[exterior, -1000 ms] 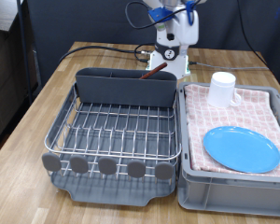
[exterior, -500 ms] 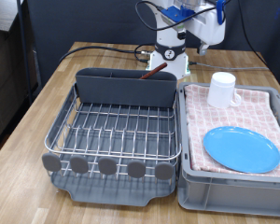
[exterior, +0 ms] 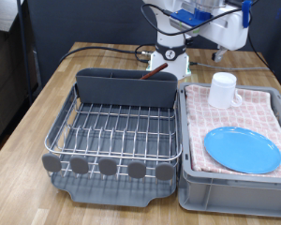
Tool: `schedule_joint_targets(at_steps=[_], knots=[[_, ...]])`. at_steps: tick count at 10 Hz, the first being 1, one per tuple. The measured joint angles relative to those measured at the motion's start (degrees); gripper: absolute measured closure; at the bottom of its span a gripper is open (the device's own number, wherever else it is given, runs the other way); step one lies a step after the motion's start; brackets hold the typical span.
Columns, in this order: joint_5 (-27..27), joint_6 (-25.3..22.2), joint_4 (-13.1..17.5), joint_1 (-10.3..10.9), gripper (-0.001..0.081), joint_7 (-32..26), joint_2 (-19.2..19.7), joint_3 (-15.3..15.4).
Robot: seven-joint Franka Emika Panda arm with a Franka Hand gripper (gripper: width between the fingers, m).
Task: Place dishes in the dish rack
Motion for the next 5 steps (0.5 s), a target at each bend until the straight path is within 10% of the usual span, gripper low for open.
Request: schedule_joint_targets(at_steps=[5], knots=[[0.4,1.2,9.5,0.7,0.0003,4.6,9.1,3.5]])
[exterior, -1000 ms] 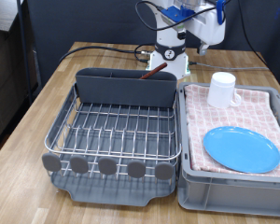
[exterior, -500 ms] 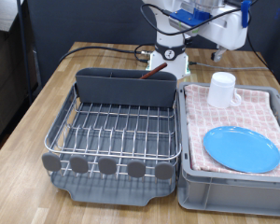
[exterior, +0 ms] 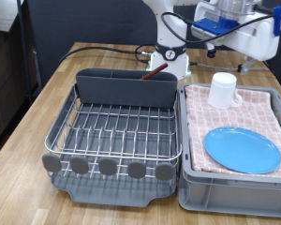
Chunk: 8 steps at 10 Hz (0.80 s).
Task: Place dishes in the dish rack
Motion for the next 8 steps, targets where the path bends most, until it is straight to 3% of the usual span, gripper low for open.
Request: schedule_joint_targets(at_steps=[1,3,8], knots=[[0.5,-0.1,1.6,0.0,0.0003,0.0,1.5,0.4],[3.3,4.6,1.6,0.0,0.0003,-2.3,3.6,0.3],[7.4,25.4,-8.3,-0.4,0.0003,-6.5,5.8,-0.5]])
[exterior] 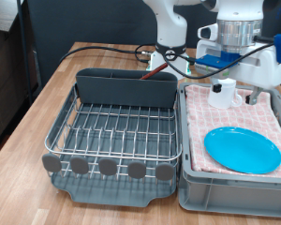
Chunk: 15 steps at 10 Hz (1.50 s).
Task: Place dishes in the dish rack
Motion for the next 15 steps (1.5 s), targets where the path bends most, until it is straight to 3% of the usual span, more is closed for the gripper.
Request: schedule_joint_targets(at_steps=[1,4,9,15], knots=[[0.5,2.2,-1.3,0.0,0.0003,0.0,-0.1,0.0],[2.5,1.9,-1.6,0.0,0.0003,-0.8,-0.1,-0.1],[9.4,4.7,-5.7,0.0,0.0003,-8.2,-0.3,0.4],[11.9,10.1,-9.3,0.1,0.0003,-8.7,0.4,1.9]])
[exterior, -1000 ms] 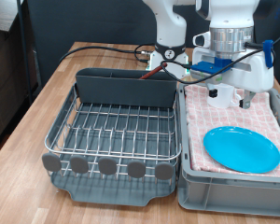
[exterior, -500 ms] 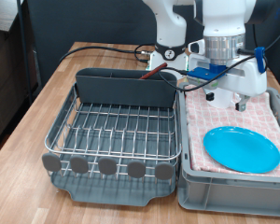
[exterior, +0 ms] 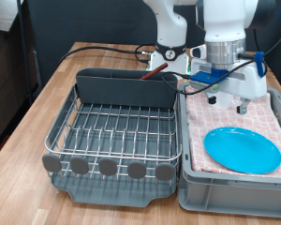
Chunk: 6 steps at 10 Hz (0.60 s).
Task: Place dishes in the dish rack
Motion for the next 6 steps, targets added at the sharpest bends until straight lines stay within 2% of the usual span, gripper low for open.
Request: schedule_joint_targets(at_steps=[6], knots=[[10.9,5.6,-0.6,-0.6,0.0003,-10.3,4.8,0.9]])
